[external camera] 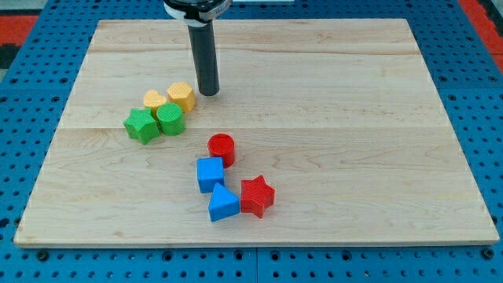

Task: Push red blocks into group of blocks at center left

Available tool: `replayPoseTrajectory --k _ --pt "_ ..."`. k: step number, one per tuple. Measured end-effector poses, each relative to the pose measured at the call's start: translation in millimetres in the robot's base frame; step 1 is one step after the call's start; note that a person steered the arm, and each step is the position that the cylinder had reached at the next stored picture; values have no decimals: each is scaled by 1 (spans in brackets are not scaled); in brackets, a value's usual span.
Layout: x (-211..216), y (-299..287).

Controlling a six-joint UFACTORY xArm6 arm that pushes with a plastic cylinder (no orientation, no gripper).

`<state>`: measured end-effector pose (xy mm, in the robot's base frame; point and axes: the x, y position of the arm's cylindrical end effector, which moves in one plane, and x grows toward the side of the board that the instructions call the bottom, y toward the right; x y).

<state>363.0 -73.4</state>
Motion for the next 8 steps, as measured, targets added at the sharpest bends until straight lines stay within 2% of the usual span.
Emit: replayPoseTrajectory --k 1,2,3,4,5,6,8 --pt "-14 -22" --pt "0 -34" --pt "12 -17" --pt "36 70" --pt "121 147" --pt "150 135" --pt "228 198"
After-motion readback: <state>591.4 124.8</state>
